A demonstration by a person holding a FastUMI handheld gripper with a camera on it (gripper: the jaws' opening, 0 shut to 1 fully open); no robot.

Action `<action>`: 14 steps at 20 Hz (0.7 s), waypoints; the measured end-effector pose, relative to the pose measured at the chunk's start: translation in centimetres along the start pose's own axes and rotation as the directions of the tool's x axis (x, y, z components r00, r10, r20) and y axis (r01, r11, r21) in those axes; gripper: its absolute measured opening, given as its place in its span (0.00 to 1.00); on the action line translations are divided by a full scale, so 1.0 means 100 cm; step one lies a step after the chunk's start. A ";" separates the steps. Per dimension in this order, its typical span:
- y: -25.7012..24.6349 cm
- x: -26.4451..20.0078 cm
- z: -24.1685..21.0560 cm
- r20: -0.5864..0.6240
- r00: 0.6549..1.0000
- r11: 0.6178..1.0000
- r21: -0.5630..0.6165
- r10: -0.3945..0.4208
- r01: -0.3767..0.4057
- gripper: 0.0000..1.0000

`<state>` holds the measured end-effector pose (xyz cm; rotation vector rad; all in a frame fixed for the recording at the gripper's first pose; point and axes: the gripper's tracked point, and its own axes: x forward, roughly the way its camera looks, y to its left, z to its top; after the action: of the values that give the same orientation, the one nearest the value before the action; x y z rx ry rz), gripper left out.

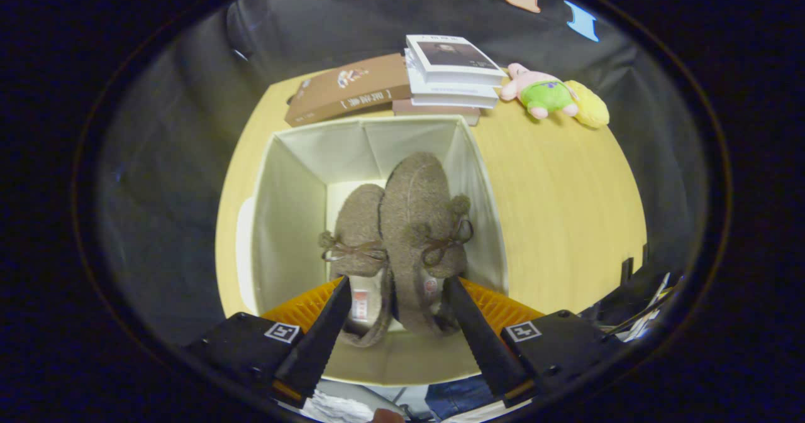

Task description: Open the storage box then place both shoes into the box .Put the left shoe in first, then the right shoe, with the right side of both shoes facing outward in a uniform manner.

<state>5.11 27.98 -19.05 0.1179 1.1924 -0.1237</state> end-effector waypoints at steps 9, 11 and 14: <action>-0.066 -0.056 0.008 0.146 0.989 0.997 0.080 -0.024 0.013 1.00; -0.079 -0.067 0.012 0.172 0.985 0.996 0.088 -0.032 0.017 1.00; -0.102 -0.084 0.029 0.245 0.969 0.993 0.120 -0.032 0.002 1.00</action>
<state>3.07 17.79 -10.44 0.1917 0.9372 -0.2184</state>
